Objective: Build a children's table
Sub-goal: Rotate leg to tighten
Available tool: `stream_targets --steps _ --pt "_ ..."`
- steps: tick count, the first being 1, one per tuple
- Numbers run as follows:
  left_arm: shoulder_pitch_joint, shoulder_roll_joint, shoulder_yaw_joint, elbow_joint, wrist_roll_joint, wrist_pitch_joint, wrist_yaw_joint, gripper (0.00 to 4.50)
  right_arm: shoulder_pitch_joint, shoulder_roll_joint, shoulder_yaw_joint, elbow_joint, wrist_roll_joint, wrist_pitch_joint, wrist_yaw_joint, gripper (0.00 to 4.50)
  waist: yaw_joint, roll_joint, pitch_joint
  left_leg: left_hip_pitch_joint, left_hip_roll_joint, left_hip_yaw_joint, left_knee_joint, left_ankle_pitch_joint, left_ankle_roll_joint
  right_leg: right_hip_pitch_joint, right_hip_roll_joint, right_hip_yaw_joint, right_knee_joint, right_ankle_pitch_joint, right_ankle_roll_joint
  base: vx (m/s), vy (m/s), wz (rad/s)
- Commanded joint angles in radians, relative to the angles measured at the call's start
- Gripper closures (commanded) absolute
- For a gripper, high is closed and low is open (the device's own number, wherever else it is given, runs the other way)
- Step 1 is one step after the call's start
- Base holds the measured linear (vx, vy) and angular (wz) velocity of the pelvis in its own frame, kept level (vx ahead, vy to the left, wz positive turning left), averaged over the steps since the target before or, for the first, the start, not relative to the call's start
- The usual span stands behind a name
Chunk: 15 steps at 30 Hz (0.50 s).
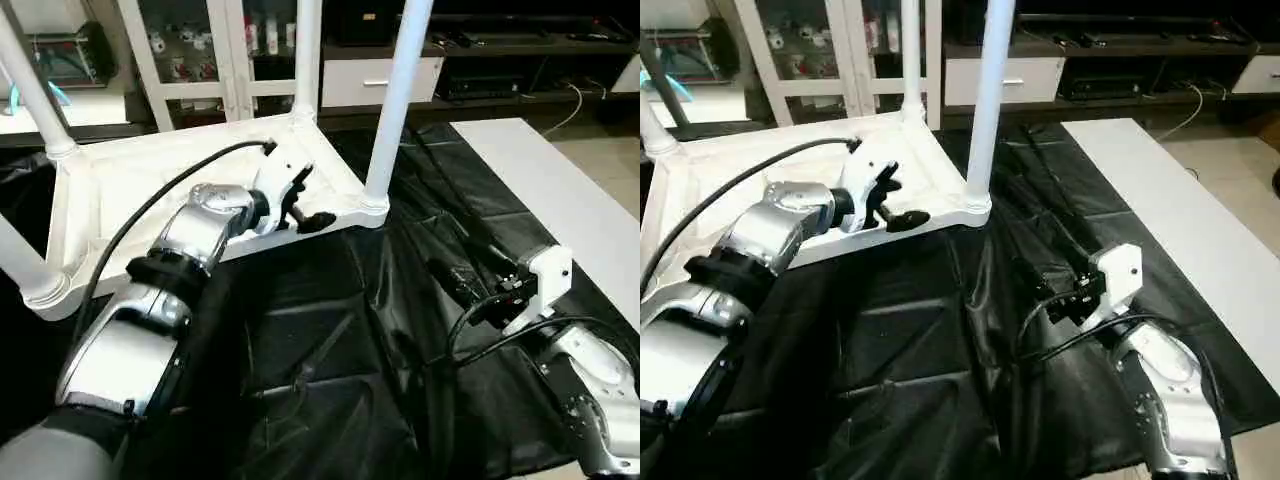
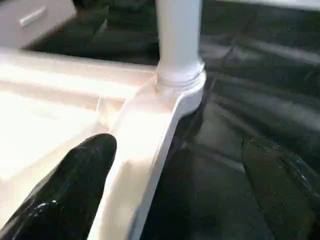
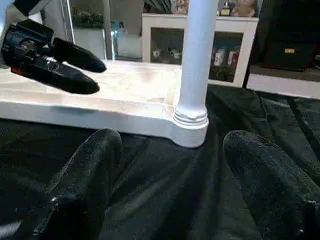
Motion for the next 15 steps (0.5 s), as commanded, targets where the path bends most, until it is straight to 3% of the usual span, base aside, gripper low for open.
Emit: stream_targets --steps 1,3,10,15 --pt "-0.014 0.009 -0.014 0.050 0.029 0.003 -0.002 0.04 0.008 -0.012 -0.002 -0.034 -0.007 0.020 0.002 0.86 0.008 -0.001 -0.065 0.011 0.000 0.002 -0.060 -0.161 0.044 0.050 -0.034 0.016 -0.072 0.033 -0.276 0.000 0.000 0.00" --pt "-0.011 0.018 -0.043 0.113 0.069 -0.028 -0.019 0.04 0.005 -0.017 0.010 -0.040 -0.005 0.036 0.011 0.86 0.010 -0.006 -0.065 0.009 0.000 0.001 -0.061 -0.150 0.054 0.052 -0.035 0.015 -0.071 0.035 -0.273 0.000 0.000 0.00" --pt "-0.026 0.000 -0.046 0.220 0.118 -0.095 0.038 0.04 -0.008 -0.020 0.026 -0.043 -0.004 0.050 0.018 0.86 0.022 -0.006 -0.063 0.014 0.007 0.002 -0.063 -0.157 0.057 0.046 -0.040 0.017 -0.074 0.019 -0.276 0.000 0.000 0.00" --pt "-0.038 -0.013 -0.064 0.278 0.152 -0.119 0.004 0.04 -0.011 -0.024 0.032 -0.052 -0.003 0.065 0.026 0.86 0.032 -0.007 -0.060 0.014 0.008 0.002 -0.065 -0.162 0.053 0.044 -0.042 0.018 -0.075 0.014 -0.267 0.000 0.000 0.00"
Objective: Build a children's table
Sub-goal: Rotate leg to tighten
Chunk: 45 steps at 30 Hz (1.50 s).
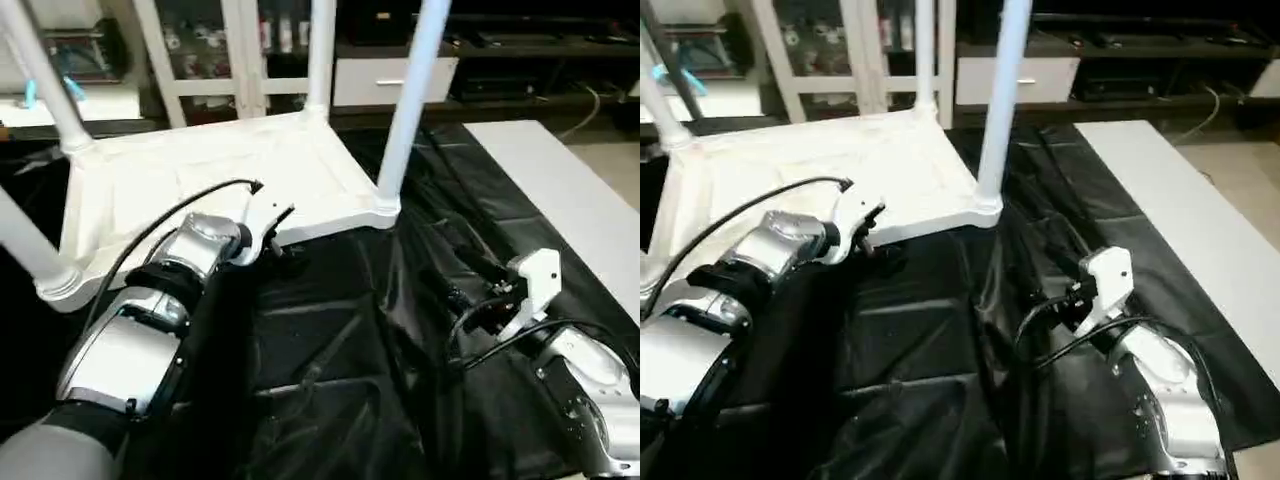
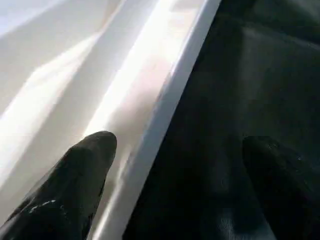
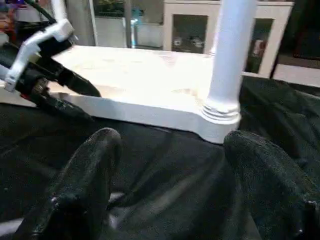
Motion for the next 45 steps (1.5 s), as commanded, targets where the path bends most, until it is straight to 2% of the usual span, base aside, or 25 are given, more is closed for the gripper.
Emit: stream_targets --steps 1,3,7,11,16,19,20,21,22,24,25,26,28,29,30,31,33,36,37,38,40,42,43,44,45 --pt "-0.027 -0.008 -0.020 0.018 0.026 -0.018 -0.020 0.04 -0.008 -0.015 -0.003 -0.023 -0.004 0.016 0.007 0.86 0.002 -0.006 -0.062 0.015 0.008 0.001 -0.066 -0.162 0.050 0.045 -0.042 0.018 -0.072 0.015 -0.266 0.000 0.000 0.00" --pt "-0.029 -0.012 -0.020 0.030 0.029 -0.028 -0.081 0.04 -0.007 -0.019 -0.003 -0.027 -0.001 0.019 0.008 0.86 0.002 0.001 -0.062 0.016 0.008 0.000 -0.067 -0.168 0.042 0.044 -0.043 0.019 -0.073 0.015 -0.267 0.000 0.000 0.00" --pt "-0.030 -0.011 -0.040 0.035 0.046 -0.067 -0.223 0.04 -0.005 -0.023 -0.004 -0.034 0.003 0.023 0.007 0.86 0.002 -0.003 -0.063 0.015 0.008 0.000 -0.068 -0.155 0.043 0.046 -0.044 0.019 -0.072 0.036 -0.273 0.000 0.000 0.00" --pt "-0.030 0.009 -0.063 0.032 0.068 -0.130 -0.337 0.04 -0.001 -0.022 -0.006 -0.043 0.003 0.028 0.007 0.86 0.005 0.005 -0.068 0.016 0.010 0.000 -0.065 -0.123 0.052 0.048 -0.044 0.017 -0.063 0.129 -0.293 0.000 0.000 0.00" --pt "-0.003 0.092 -0.116 -0.004 0.114 -0.244 -0.507 0.04 0.005 -0.023 -0.010 -0.049 0.006 0.027 0.006 0.86 0.004 0.001 -0.069 0.015 0.011 0.000 -0.065 -0.107 0.066 0.052 -0.046 0.016 -0.058 0.171 -0.301 0.000 0.000 0.00" --pt "0.027 0.144 -0.112 -0.039 0.109 -0.298 -0.614 0.04 0.007 -0.022 -0.006 -0.047 0.007 0.025 0.007 0.86 -0.003 0.003 -0.067 0.015 0.012 0.000 -0.068 -0.118 0.066 0.050 -0.047 0.016 -0.060 0.150 -0.306 0.000 0.000 0.00" --pt "0.037 0.158 -0.114 -0.052 0.106 -0.306 -0.635 0.04 0.007 -0.020 -0.004 -0.046 0.007 0.025 0.007 0.86 -0.005 -0.011 -0.067 0.016 0.013 0.003 -0.069 -0.122 0.068 0.050 -0.046 0.016 -0.061 0.144 -0.307 0.000 0.000 0.00" --pt "0.049 0.174 -0.116 -0.068 0.103 -0.313 -0.658 0.04 0.006 -0.018 -0.002 -0.045 0.007 0.025 0.008 0.86 -0.003 -0.002 -0.067 0.018 0.015 0.003 -0.069 -0.123 0.069 0.047 -0.048 0.017 -0.060 0.132 -0.310 0.000 0.000 0.00" --pt "0.070 0.199 -0.118 -0.093 0.099 -0.331 -0.693 0.04 0.004 -0.014 0.003 -0.043 0.007 0.026 0.009 0.86 -0.005 -0.008 -0.066 0.018 0.016 0.004 -0.069 -0.125 0.071 0.046 -0.048 0.017 -0.060 0.125 -0.310 0.000 0.000 0.00" --pt "0.084 0.215 -0.118 -0.109 0.097 -0.344 -0.717 0.04 0.002 -0.012 0.006 -0.041 0.007 0.026 0.010 0.86 -0.005 -0.002 -0.065 0.021 0.018 0.005 -0.071 -0.138 0.068 0.041 -0.048 0.018 -0.061 0.093 -0.307 0.000 0.000 0.00" --pt "0.096 0.230 -0.120 -0.123 0.096 -0.354 -0.735 0.04 0.000 -0.010 0.010 -0.039 0.008 0.026 0.013 0.86 -0.006 -0.014 -0.064 0.021 0.018 0.007 -0.072 -0.137 0.070 0.041 -0.047 0.017 -0.061 0.091 -0.306 0.000 0.000 0.00" --pt "0.112 0.249 -0.119 -0.144 0.090 -0.363 -0.760 0.04 -0.004 -0.007 0.015 -0.035 0.008 0.026 0.016 0.86 -0.004 -0.018 -0.064 0.019 0.019 0.006 -0.072 -0.138 0.071 0.042 -0.050 0.017 -0.060 0.083 -0.306 0.000 0.000 0.00" --pt "0.131 0.269 -0.110 -0.174 0.074 -0.367 -0.784 0.04 -0.010 -0.003 0.021 -0.030 0.009 0.027 0.021 0.86 -0.002 -0.011 -0.062 0.022 0.023 0.005 -0.076 -0.153 0.059 0.037 -0.053 0.017 -0.060 0.042 -0.298 0.000 0.000 0.00" --pt "0.154 0.283 -0.078 -0.225 0.038 -0.370 -0.795 0.04 -0.016 -0.001 0.025 -0.024 0.009 0.027 0.025 0.86 -0.003 -0.017 -0.061 0.020 0.023 0.005 -0.076 -0.150 0.057 0.037 -0.054 0.018 -0.058 0.039 -0.294 0.000 0.000 0.00" --pt "0.164 0.286 -0.060 -0.249 0.018 -0.369 -0.795 0.04 -0.018 0.000 0.027 -0.021 0.009 0.027 0.026 0.86 -0.004 -0.012 -0.061 0.022 0.023 0.007 -0.077 -0.151 0.053 0.033 -0.053 0.018 -0.058 0.041 -0.295 0.000 0.000 0.00" --pt "0.191 0.285 0.010 -0.337 -0.058 -0.330 -0.789 0.04 -0.024 0.003 0.031 -0.012 0.008 0.024 0.030 0.86 -0.003 -0.021 -0.062 0.020 0.023 0.007 -0.076 -0.147 0.052 0.035 -0.053 0.017 -0.055 0.050 -0.297 0.000 0.000 0.00" --pt "0.216 0.288 0.066 -0.431 -0.126 -0.255 -0.780 0.04 -0.027 0.007 0.035 -0.006 0.008 0.023 0.033 0.86 0.000 -0.019 -0.062 0.025 0.024 0.011 -0.075 -0.143 0.055 0.028 -0.050 0.016 -0.054 0.065 -0.309 0.000 0.000 0.00" --pt "0.291 0.305 0.150 -0.639 -0.238 -0.099 -0.743 0.04 -0.029 0.012 0.044 -0.001 0.007 0.021 0.037 0.86 -0.001 -0.023 -0.062 0.026 0.027 0.011 -0.077 -0.158 0.041 0.029 -0.050 0.014 -0.048 0.065 -0.309 0.000 0.000 0.00" --pt "0.389 0.316 0.241 -0.857 -0.347 0.027 -0.672 0.04 -0.032 0.020 0.050 0.002 0.005 0.020 0.040 0.86 -0.003 -0.027 -0.058 0.023 0.022 0.013 -0.077 -0.161 0.045 0.028 -0.045 0.014 -0.055 0.047 -0.300 0.000 0.000 0.00" --pt "0.389 0.316 0.241 -0.857 -0.347 0.027 -0.672 0.04 -0.032 0.020 0.050 0.002 0.005 0.020 0.040 0.86 -0.006 -0.041 -0.059 0.012 0.025 0.009 -0.077 -0.147 0.045 0.038 -0.052 0.016 -0.044 0.066 -0.302 0.000 0.000 0.00" --pt "0.492 0.314 0.329 -1.047 -0.455 0.128 -0.578 0.04 -0.033 0.026 0.056 0.006 0.004 0.017 0.042 0.86 -0.007 -0.037 -0.057 0.017 0.021 0.014 -0.076 -0.155 0.049 0.030 -0.047 0.016 -0.056 0.012 -0.287 0.000 0.000 0.00" --pt "0.651 0.299 0.447 -1.271 -0.555 0.213 -0.454 0.04 -0.039 0.034 0.064 0.012 0.005 0.014 0.044 0.86 -0.016 -0.045 -0.054 0.001 0.025 0.009 -0.079 -0.156 0.037 0.038 -0.048 0.016 -0.049 0.013 -0.279 0.000 0.000 0.00" --pt "0.744 0.283 0.518 -1.387 -0.596 0.257 -0.393 0.04 -0.041 0.039 0.067 0.013 0.008 0.013 0.045 0.86 -0.015 -0.040 -0.056 0.014 0.025 0.014 -0.076 -0.181 0.033 0.028 -0.043 0.017 -0.055 -0.020 -0.270 0.000 0.000 0.00" --pt "0.806 0.269 0.566 -1.458 -0.618 0.281 -0.354 0.04 -0.041 0.043 0.070 0.013 0.010 0.012 0.046 0.86 -0.021 -0.060 -0.054 0.002 0.024 0.013 -0.076 -0.168 0.038 0.035 -0.042 0.017 -0.054 -0.022 -0.262 0.000 0.000 0.00" --pt "0.838 0.259 0.594 -1.498 -0.629 0.302 -0.334 0.04 -0.041 0.044 0.071 0.012 0.011 0.011 0.048 0.86 -0.019 -0.052 -0.050 0.010 0.023 0.016 -0.077 -0.181 0.040 0.023 -0.037 0.018 -0.063 -0.054 -0.251 0.000 0.000 0.00"
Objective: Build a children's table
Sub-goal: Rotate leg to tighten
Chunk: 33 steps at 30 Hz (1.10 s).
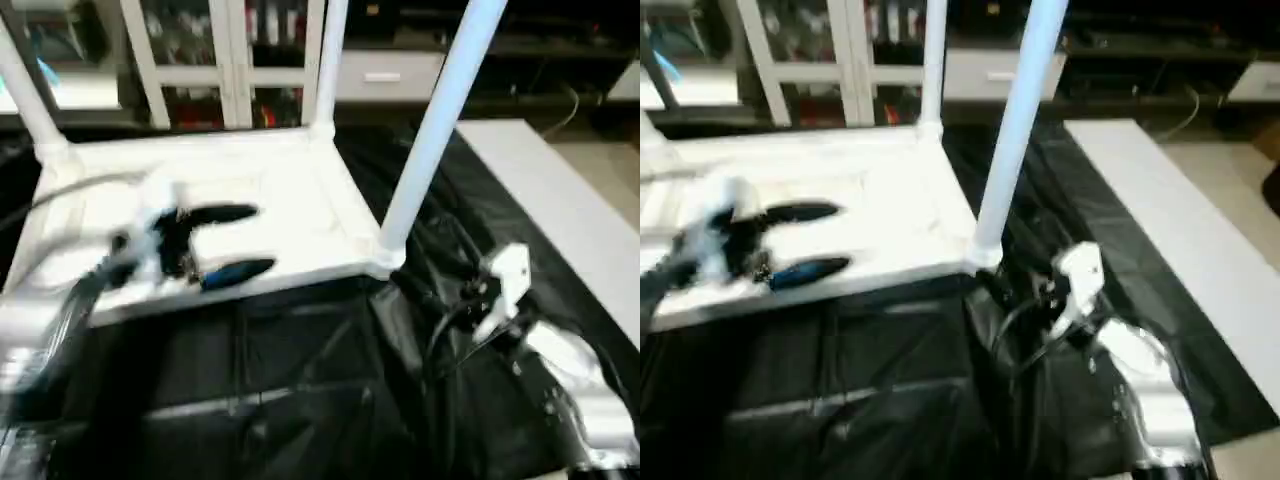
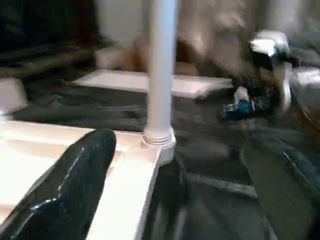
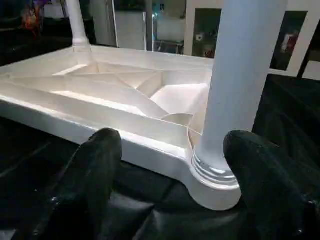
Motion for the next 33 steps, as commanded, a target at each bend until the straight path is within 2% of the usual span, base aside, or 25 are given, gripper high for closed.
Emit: stream_targets --steps 1,2,3,4,5,6,7,8,9,10,11,12,14,16,17,18,19,20,21,22,23,28,33 --pt "0.036 -0.069 0.118 -0.108 -0.011 -0.012 0.133 0.04 -0.013 0.005 0.003 0.004 0.000 -0.005 0.003 0.86 0.003 0.009 -0.055 0.020 0.020 0.007 -0.073 -0.190 0.037 0.034 -0.033 0.018 -0.065 -0.069 -0.244 0.000 0.000 0.00" --pt "0.075 -0.127 0.178 -0.129 0.034 -0.086 0.193 0.04 -0.018 0.011 0.005 0.011 -0.001 -0.010 0.002 0.86 0.001 0.002 -0.050 0.018 0.026 0.004 -0.079 -0.229 0.028 0.035 -0.033 0.017 -0.076 -0.109 -0.236 0.000 0.000 0.00" --pt "0.111 -0.170 0.224 -0.157 0.070 -0.136 0.242 0.04 -0.023 0.017 0.007 0.016 -0.003 -0.013 0.001 0.86 0.002 -0.001 -0.046 0.017 0.025 0.005 -0.080 -0.248 0.020 0.034 -0.035 0.018 -0.081 -0.138 -0.227 0.000 0.000 0.00" --pt "0.161 -0.215 0.264 -0.192 0.102 -0.183 0.285 0.04 -0.028 0.023 0.012 0.025 -0.005 -0.018 0.003 0.86 0.007 0.000 -0.046 0.023 0.025 0.004 -0.080 -0.284 0.007 0.029 -0.035 0.020 -0.086 -0.190 -0.200 0.000 0.000 0.00" --pt "0.191 -0.228 0.278 -0.218 0.108 -0.190 0.307 0.04 -0.030 0.025 0.014 0.029 -0.006 -0.020 0.005 0.86 0.007 -0.001 -0.047 0.018 0.027 -0.001 -0.084 -0.293 -0.002 0.033 -0.036 0.020 -0.087 -0.203 -0.174 0.000 0.000 0.00" --pt "0.247 -0.276 0.303 -0.265 0.161 -0.244 0.366 0.04 -0.035 0.033 0.019 0.037 -0.009 -0.025 0.005 0.86 0.011 0.000 -0.048 0.023 0.025 -0.002 -0.085 -0.312 -0.008 0.026 -0.032 0.021 -0.090 -0.220 -0.147 0.000 0.000 0.00" --pt "0.247 -0.276 0.303 -0.265 0.161 -0.244 0.366 0.04 -0.035 0.033 0.019 0.037 -0.009 -0.025 0.005 0.86 0.010 -0.003 -0.048 0.022 0.026 -0.004 -0.086 -0.315 -0.010 0.027 -0.032 0.021 -0.091 -0.214 -0.139 0.000 0.000 0.00" --pt "0.311 -0.299 0.304 -0.306 0.167 -0.260 0.400 0.04 -0.036 0.040 0.020 0.039 -0.008 -0.029 0.005 0.86 0.020 0.002 -0.049 0.028 0.023 -0.004 -0.084 -0.329 -0.016 0.021 -0.029 0.021 -0.091 -0.218 -0.125 0.000 0.000 0.00" --pt "0.324 -0.304 0.304 -0.315 0.169 -0.264 0.407 0.04 -0.036 0.041 0.021 0.040 -0.008 -0.029 0.005 0.86 0.019 0.000 -0.049 0.027 0.025 -0.004 -0.085 -0.337 -0.017 0.020 -0.028 0.022 -0.090 -0.208 -0.123 0.000 0.000 0.00" --pt "0.396 -0.349 0.308 -0.359 0.183 -0.289 0.458 0.04 -0.033 0.046 0.024 0.039 -0.010 -0.033 0.004 0.86 0.022 0.007 -0.046 0.024 0.023 -0.008 -0.091 -0.353 -0.023 0.020 -0.027 0.021 -0.091 -0.220 -0.116 0.000 0.000 0.00" --pt "0.441 -0.399 0.314 -0.378 0.213 -0.326 0.484 0.04 -0.030 0.049 0.023 0.039 -0.010 -0.035 0.003 0.86 0.020 0.000 -0.047 0.023 0.027 -0.008 -0.090 -0.361 -0.025 0.021 -0.027 0.021 -0.090 -0.199 -0.117 0.000 0.000 0.00" --pt "0.473 -0.450 0.323 -0.388 0.250 -0.371 0.514 0.04 -0.026 0.052 0.020 0.040 -0.009 -0.038 0.002 0.86 0.020 0.007 -0.046 0.021 0.026 -0.009 -0.092 -0.371 -0.028 0.022 -0.027 0.021 -0.095 -0.199 -0.113 0.000 0.000 0.00" --pt "0.492 -0.482 0.329 -0.393 0.276 -0.402 0.532 0.04 -0.023 0.053 0.018 0.040 -0.009 -0.040 0.001 0.86 0.020 0.005 -0.047 0.023 0.027 -0.010 -0.092 -0.377 -0.029 0.024 -0.025 0.020 -0.098 -0.189 -0.108 0.000 0.000 0.00" --pt "0.501 -0.527 0.349 -0.388 0.335 -0.461 0.595 0.04 -0.016 0.056 0.014 0.038 -0.009 -0.043 -0.001 0.86 0.022 0.007 -0.046 0.023 0.024 -0.011 -0.091 -0.384 -0.027 0.023 -0.024 0.020 -0.101 -0.185 -0.097 0.000 0.000 0.00" --pt "0.501 -0.529 0.350 -0.387 0.343 -0.466 0.602 0.04 -0.015 0.056 0.014 0.038 -0.009 -0.043 -0.001 0.86 0.023 0.006 -0.046 0.024 0.024 -0.011 -0.091 -0.394 -0.025 0.022 -0.024 0.020 -0.102 -0.195 -0.094 0.000 0.000 0.00" --pt "0.502 -0.536 0.353 -0.377 0.408 -0.506 0.657 0.04 -0.008 0.056 0.013 0.036 -0.009 -0.047 0.000 0.86 0.021 0.007 -0.045 0.022 0.023 -0.015 -0.093 -0.414 -0.023 0.023 -0.024 0.018 -0.105 -0.222 -0.083 0.000 0.000 0.00" --pt "0.501 -0.528 0.356 -0.372 0.458 -0.523 0.714 0.04 -0.005 0.057 0.013 0.036 -0.009 -0.049 -0.001 0.86 0.021 0.011 -0.045 0.023 0.024 -0.017 -0.093 -0.417 -0.025 0.022 -0.026 0.019 -0.105 -0.224 -0.080 0.000 0.000 0.00" --pt "0.501 -0.523 0.359 -0.370 0.482 -0.524 0.737 0.04 -0.004 0.057 0.012 0.036 -0.009 -0.050 -0.002 0.86 0.017 0.007 -0.045 0.020 0.023 -0.017 -0.092 -0.420 -0.023 0.023 -0.024 0.018 -0.105 -0.226 -0.074 0.000 0.000 0.00" --pt "0.497 -0.517 0.368 -0.367 0.503 -0.519 0.779 0.04 -0.006 0.058 0.010 0.038 -0.009 -0.051 -0.004 0.86 0.018 0.008 -0.047 0.021 0.022 -0.017 -0.091 -0.414 -0.022 0.022 -0.026 0.018 -0.104 -0.231 -0.075 0.000 0.000 0.00" --pt "0.487 -0.517 0.383 -0.361 0.504 -0.509 0.807 0.04 -0.007 0.058 0.009 0.040 -0.010 -0.053 -0.007 0.86 0.017 0.015 -0.046 0.021 0.022 -0.019 -0.092 -0.417 -0.025 0.021 -0.025 0.018 -0.103 -0.231 -0.076 0.000 0.000 0.00" --pt "0.487 -0.517 0.383 -0.361 0.504 -0.509 0.807 0.04 -0.007 0.058 0.009 0.040 -0.010 -0.053 -0.007 0.86 0.015 0.011 -0.048 0.021 0.021 -0.018 -0.090 -0.413 -0.024 0.022 -0.024 0.017 -0.103 -0.225 -0.076 0.000 0.000 0.00" --pt "0.411 -0.480 0.415 -0.295 0.517 -0.421 0.873 0.04 -0.005 0.056 0.003 0.039 -0.011 -0.055 -0.011 0.86 0.016 0.017 -0.051 0.023 0.018 -0.018 -0.087 -0.386 -0.023 0.020 -0.022 0.017 -0.097 -0.183 -0.094 0.000 0.000 0.00" --pt "0.325 -0.414 0.385 -0.224 0.475 -0.338 0.886 0.04 -0.002 0.058 0.004 0.037 -0.011 -0.059 -0.017 0.86 0.019 0.020 -0.055 0.023 0.017 -0.018 -0.086 -0.350 -0.021 0.023 -0.022 0.016 -0.091 -0.121 -0.111 0.000 0.000 0.00"
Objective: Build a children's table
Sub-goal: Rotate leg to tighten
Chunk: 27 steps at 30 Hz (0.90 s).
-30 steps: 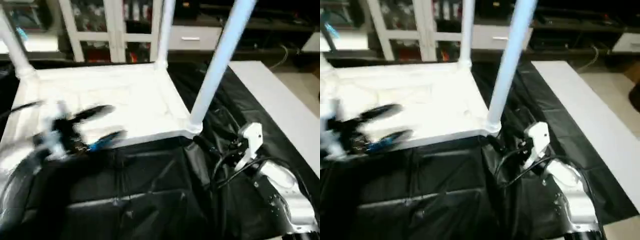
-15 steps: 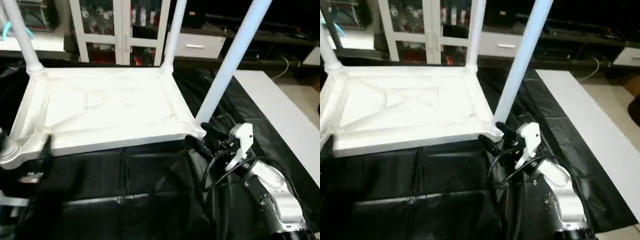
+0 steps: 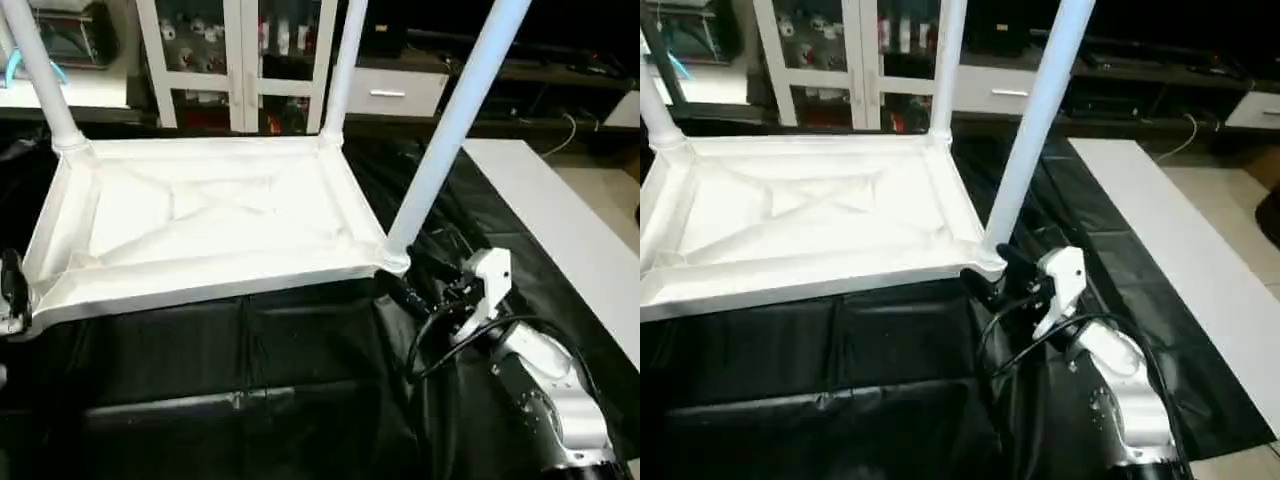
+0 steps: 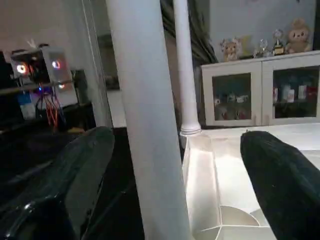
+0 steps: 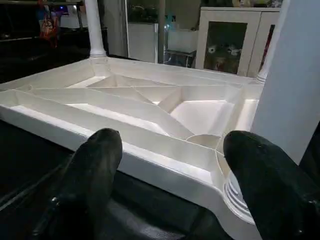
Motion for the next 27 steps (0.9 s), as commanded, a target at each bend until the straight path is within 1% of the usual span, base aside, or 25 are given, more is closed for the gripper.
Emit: stream_targets --steps 1,2,3,4,5,6,7,8,9,10,11,12,15,16,18,19,20,21,22,23,24,25,26,27 --pt "-0.050 0.028 -0.029 0.036 -0.037 0.065 0.003 0.04 0.002 -0.004 -0.014 0.001 -0.007 -0.008 -0.007 0.86 -0.001 0.035 -0.045 0.025 0.012 -0.006 -0.084 -0.342 -0.021 0.008 -0.026 0.017 -0.070 -0.122 -0.126 0.000 0.000 0.00" --pt "-0.050 0.028 -0.029 0.036 -0.037 0.065 0.003 0.04 0.002 -0.004 -0.014 0.001 -0.007 -0.008 -0.007 0.86 -0.001 0.035 -0.045 0.025 0.012 -0.006 -0.084 -0.342 -0.021 0.008 -0.026 0.017 -0.070 -0.122 -0.126 0.000 0.000 0.00" --pt "-0.112 0.077 -0.041 0.092 -0.032 0.100 -0.009 0.04 0.002 -0.001 -0.011 -0.001 -0.008 -0.009 -0.009 0.86 0.000 0.036 -0.046 0.025 0.011 -0.007 -0.084 -0.330 -0.021 0.010 -0.025 0.015 -0.070 -0.111 -0.128 0.000 0.000 0.00" --pt "-0.112 0.077 -0.041 0.092 -0.032 0.100 -0.009 0.04 0.002 -0.001 -0.011 -0.001 -0.008 -0.009 -0.009 0.86 0.000 0.036 -0.048 0.026 0.011 -0.006 -0.083 -0.323 -0.021 0.009 -0.025 0.016 -0.068 -0.100 -0.130 0.000 0.000 0.00" --pt "-0.138 0.102 -0.042 0.120 -0.021 0.114 -0.007 0.04 0.002 0.000 -0.010 -0.003 -0.008 -0.009 -0.011 0.86 -0.001 0.034 -0.046 0.023 0.010 -0.007 -0.084 -0.319 -0.019 0.013 -0.026 0.015 -0.068 -0.097 -0.133 0.000 0.000 0.00" --pt "-0.153 0.118 -0.042 0.138 -0.014 0.122 -0.003 0.04 0.003 0.001 -0.010 -0.004 -0.008 -0.009 -0.011 0.86 0.000 0.035 -0.046 0.024 0.010 -0.007 -0.084 -0.321 -0.019 0.012 -0.026 0.015 -0.068 -0.103 -0.134 0.000 0.000 0.00" --pt "-0.172 0.136 -0.037 0.160 -0.010 0.137 0.005 0.04 0.004 0.001 -0.011 -0.007 -0.009 -0.009 -0.013 0.86 0.001 0.054 -0.048 0.027 0.010 -0.009 -0.084 -0.325 -0.026 0.011 -0.028 0.016 -0.065 -0.105 -0.137 0.000 0.000 0.00" --pt "-0.189 0.150 -0.030 0.182 -0.005 0.148 0.017 0.04 0.007 0.001 -0.013 -0.010 -0.008 -0.009 -0.015 0.86 -0.003 0.045 -0.048 0.024 0.010 -0.008 -0.084 -0.317 -0.026 0.013 -0.025 0.014 -0.065 -0.084 -0.142 0.000 0.000 0.00" --pt "-0.203 0.158 -0.023 0.197 -0.008 0.154 0.027 0.04 0.009 0.002 -0.014 -0.012 -0.008 -0.009 -0.017 0.86 -0.003 0.048 -0.048 0.027 0.008 -0.007 -0.083 -0.332 -0.027 0.011 -0.026 0.014 -0.067 -0.099 -0.145 0.000 0.000 0.00" --pt "-0.213 0.166 -0.020 0.208 -0.009 0.167 0.035 0.04 0.013 0.002 -0.015 -0.016 -0.008 -0.009 -0.018 0.86 -0.003 0.047 -0.049 0.026 0.009 -0.008 -0.084 -0.335 -0.028 0.013 -0.027 0.014 -0.066 -0.104 -0.147 0.000 0.000 0.00" --pt "-0.224 0.170 -0.014 0.218 -0.015 0.174 0.044 0.04 0.019 0.003 -0.014 -0.022 -0.008 -0.009 -0.020 0.86 -0.003 0.052 -0.049 0.025 0.010 -0.009 -0.085 -0.338 -0.032 0.014 -0.029 0.015 -0.067 -0.111 -0.151 0.000 0.000 0.00" --pt "-0.231 0.170 -0.011 0.223 -0.022 0.182 0.049 0.04 0.025 0.003 -0.013 -0.028 -0.009 -0.009 -0.021 0.86 -0.002 0.050 -0.049 0.026 0.010 -0.008 -0.083 -0.339 -0.031 0.013 -0.029 0.015 -0.067 -0.110 -0.154 0.000 0.000 0.00" --pt "-0.244 0.179 -0.011 0.237 -0.041 0.201 0.059 0.04 0.034 0.006 -0.010 -0.036 -0.010 -0.008 -0.025 0.86 -0.002 0.051 -0.050 0.024 0.010 -0.009 -0.085 -0.339 -0.030 0.014 -0.030 0.014 -0.067 -0.111 -0.160 0.000 0.000 0.00" --pt "-0.247 0.181 -0.011 0.241 -0.046 0.204 0.059 0.04 0.036 0.006 -0.009 -0.037 -0.010 -0.007 -0.026 0.86 -0.003 0.050 -0.050 0.024 0.010 -0.009 -0.084 -0.337 -0.029 0.014 -0.030 0.015 -0.067 -0.109 -0.161 0.000 0.000 0.00" --pt "-0.262 0.183 -0.003 0.261 -0.068 0.209 0.062 0.04 0.038 0.007 -0.005 -0.038 -0.012 -0.005 -0.026 0.86 -0.002 0.050 -0.050 0.026 0.008 -0.007 -0.084 -0.340 -0.028 0.012 -0.029 0.015 -0.068 -0.118 -0.162 0.000 0.000 0.00" --pt "-0.275 0.196 0.008 0.292 -0.081 0.220 0.062 0.04 0.037 0.006 -0.004 -0.035 -0.012 -0.004 -0.025 0.86 -0.002 0.051 -0.050 0.026 0.009 -0.007 -0.084 -0.343 -0.028 0.012 -0.029 0.015 -0.068 -0.121 -0.162 0.000 0.000 0.00" --pt "-0.283 0.202 0.014 0.307 -0.091 0.222 0.058 0.04 0.035 0.006 -0.004 -0.033 -0.012 -0.004 -0.024 0.86 -0.002 0.047 -0.050 0.025 0.008 -0.007 -0.084 -0.340 -0.027 0.012 -0.029 0.015 -0.069 -0.124 -0.160 0.000 0.000 0.00" --pt "-0.288 0.207 0.019 0.318 -0.099 0.223 0.055 0.04 0.033 0.005 -0.004 -0.031 -0.012 -0.004 -0.024 0.86 -0.002 0.049 -0.051 0.025 0.009 -0.008 -0.085 -0.337 -0.028 0.014 -0.029 0.015 -0.067 -0.123 -0.158 0.000 0.000 0.00" --pt "-0.300 0.216 0.024 0.338 -0.113 0.219 0.045 0.04 0.031 0.005 -0.005 -0.029 -0.011 -0.003 -0.023 0.86 -0.002 0.049 -0.050 0.024 0.009 -0.009 -0.086 -0.334 -0.030 0.015 -0.030 0.015 -0.067 -0.121 -0.159 0.000 0.000 0.00" --pt "-0.306 0.221 0.026 0.348 -0.120 0.216 0.039 0.04 0.029 0.005 -0.005 -0.028 -0.011 -0.003 -0.023 0.86 -0.001 0.046 -0.052 0.025 0.007 -0.008 -0.084 -0.327 -0.027 0.013 -0.030 0.015 -0.067 -0.118 -0.159 0.000 0.000 0.00" --pt "-0.316 0.228 0.028 0.361 -0.130 0.209 0.029 0.04 0.027 0.004 -0.005 -0.026 -0.011 -0.003 -0.022 0.86 -0.001 0.048 -0.052 0.026 0.008 -0.008 -0.084 -0.323 -0.028 0.013 -0.029 0.015 -0.066 -0.107 -0.161 0.000 0.000 0.00" --pt "-0.323 0.233 0.027 0.369 -0.135 0.208 0.023 0.04 0.025 0.004 -0.005 -0.025 -0.011 -0.002 -0.022 0.86 -0.002 0.048 -0.052 0.026 0.009 -0.008 -0.084 -0.320 -0.028 0.014 -0.030 0.015 -0.065 -0.095 -0.165 0.000 0.000 0.00" --pt "-0.330 0.238 0.025 0.376 -0.139 0.208 0.017 0.04 0.024 0.004 -0.005 -0.025 -0.011 -0.002 -0.022 0.86 -0.002 0.044 -0.052 0.024 0.009 -0.008 -0.085 -0.316 -0.026 0.015 -0.030 0.014 -0.065 -0.093 -0.166 0.000 0.000 0.00" --pt "-0.345 0.252 0.018 0.397 -0.145 0.204 0.000 0.04 0.020 0.004 -0.005 -0.024 -0.011 -0.001 -0.021 0.86 -0.002 0.046 -0.053 0.025 0.009 -0.007 -0.084 -0.309 -0.025 0.015 -0.030 0.015 -0.063 -0.086 -0.167 0.000 0.000 0.00"
